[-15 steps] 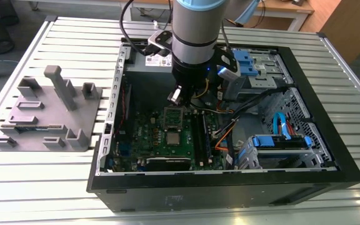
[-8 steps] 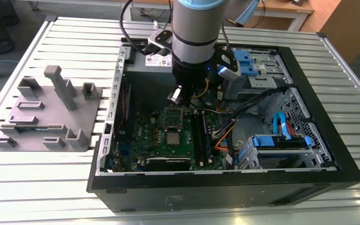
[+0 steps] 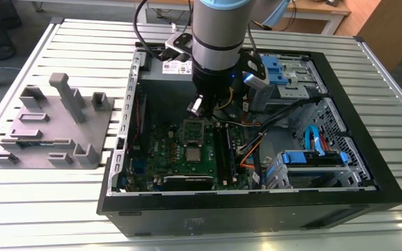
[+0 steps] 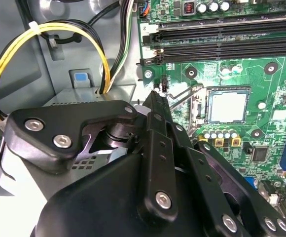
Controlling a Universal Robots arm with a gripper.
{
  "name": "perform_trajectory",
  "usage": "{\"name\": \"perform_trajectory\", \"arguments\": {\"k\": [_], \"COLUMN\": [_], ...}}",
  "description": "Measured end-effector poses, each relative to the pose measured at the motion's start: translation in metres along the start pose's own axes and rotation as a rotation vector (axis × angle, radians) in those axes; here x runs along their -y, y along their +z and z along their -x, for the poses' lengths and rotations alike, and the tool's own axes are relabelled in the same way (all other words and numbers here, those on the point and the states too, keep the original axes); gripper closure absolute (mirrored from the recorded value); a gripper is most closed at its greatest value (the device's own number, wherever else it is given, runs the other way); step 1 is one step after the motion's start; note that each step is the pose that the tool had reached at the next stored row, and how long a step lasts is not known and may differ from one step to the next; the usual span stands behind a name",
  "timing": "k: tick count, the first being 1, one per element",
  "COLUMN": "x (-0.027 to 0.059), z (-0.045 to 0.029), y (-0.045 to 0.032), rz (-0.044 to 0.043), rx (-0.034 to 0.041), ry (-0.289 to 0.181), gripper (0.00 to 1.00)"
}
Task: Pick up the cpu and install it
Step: 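Close the cpu cover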
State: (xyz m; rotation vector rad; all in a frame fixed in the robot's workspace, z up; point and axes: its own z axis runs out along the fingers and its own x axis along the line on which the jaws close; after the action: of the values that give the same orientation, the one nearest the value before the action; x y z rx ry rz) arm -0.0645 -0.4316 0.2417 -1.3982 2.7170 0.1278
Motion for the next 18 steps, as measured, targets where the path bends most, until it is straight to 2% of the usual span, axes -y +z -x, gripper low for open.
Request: {"name": "perform_trajectory", "arguments": {"k": [18], "x": [0.0033], "z": [-0.0043], "y": [-0.006], "rz": [0.0005], "rx": [0.0003], "ry": [-0.003], "gripper": [0.89]}}
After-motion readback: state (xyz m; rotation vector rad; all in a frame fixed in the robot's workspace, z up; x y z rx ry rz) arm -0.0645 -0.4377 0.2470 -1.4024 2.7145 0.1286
